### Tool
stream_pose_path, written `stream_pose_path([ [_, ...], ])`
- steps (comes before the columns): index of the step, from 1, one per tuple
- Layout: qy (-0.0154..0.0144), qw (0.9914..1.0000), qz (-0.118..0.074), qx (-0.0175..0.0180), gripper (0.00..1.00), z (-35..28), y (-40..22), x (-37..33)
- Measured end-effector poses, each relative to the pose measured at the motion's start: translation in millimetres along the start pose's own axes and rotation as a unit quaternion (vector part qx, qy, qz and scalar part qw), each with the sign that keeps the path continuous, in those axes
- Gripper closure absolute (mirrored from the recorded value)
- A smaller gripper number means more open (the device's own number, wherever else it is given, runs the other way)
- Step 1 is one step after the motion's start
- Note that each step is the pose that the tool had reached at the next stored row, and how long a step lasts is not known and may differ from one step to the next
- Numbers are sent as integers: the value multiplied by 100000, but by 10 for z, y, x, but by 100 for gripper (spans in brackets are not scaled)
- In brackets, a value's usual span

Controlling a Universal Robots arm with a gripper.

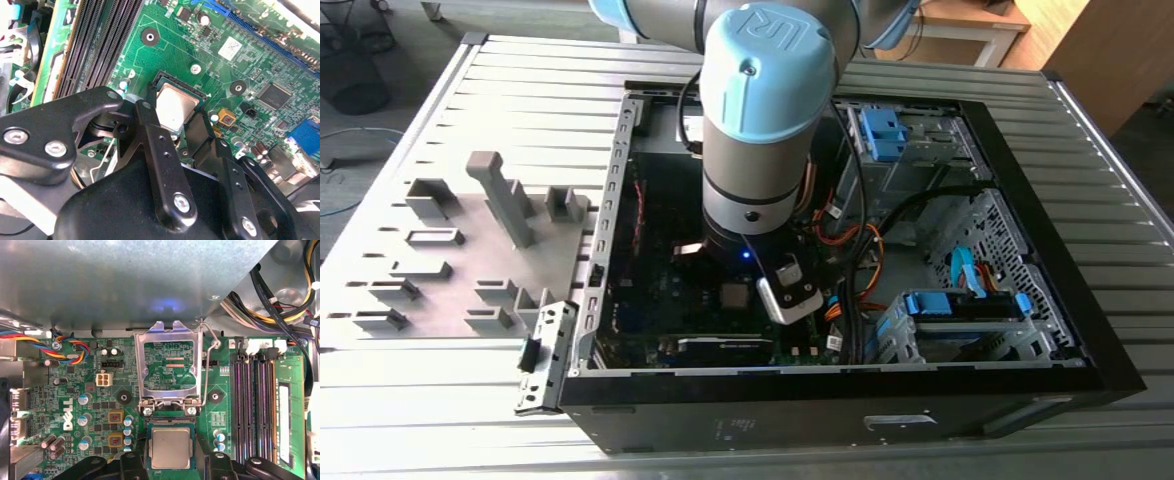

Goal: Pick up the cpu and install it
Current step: 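Place the cpu into insertion slot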

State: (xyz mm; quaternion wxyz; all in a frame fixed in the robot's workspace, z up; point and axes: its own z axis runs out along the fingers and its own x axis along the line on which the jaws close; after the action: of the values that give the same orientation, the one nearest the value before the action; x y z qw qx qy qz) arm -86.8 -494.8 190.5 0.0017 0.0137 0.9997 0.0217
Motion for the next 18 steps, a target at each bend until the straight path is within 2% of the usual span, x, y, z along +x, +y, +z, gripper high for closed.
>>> stream_pose_path([
  [2,10,100000,-221,-137,53,-1,0,0],
  [18,19,99999,-426,-147,53,15,-1,1],
])
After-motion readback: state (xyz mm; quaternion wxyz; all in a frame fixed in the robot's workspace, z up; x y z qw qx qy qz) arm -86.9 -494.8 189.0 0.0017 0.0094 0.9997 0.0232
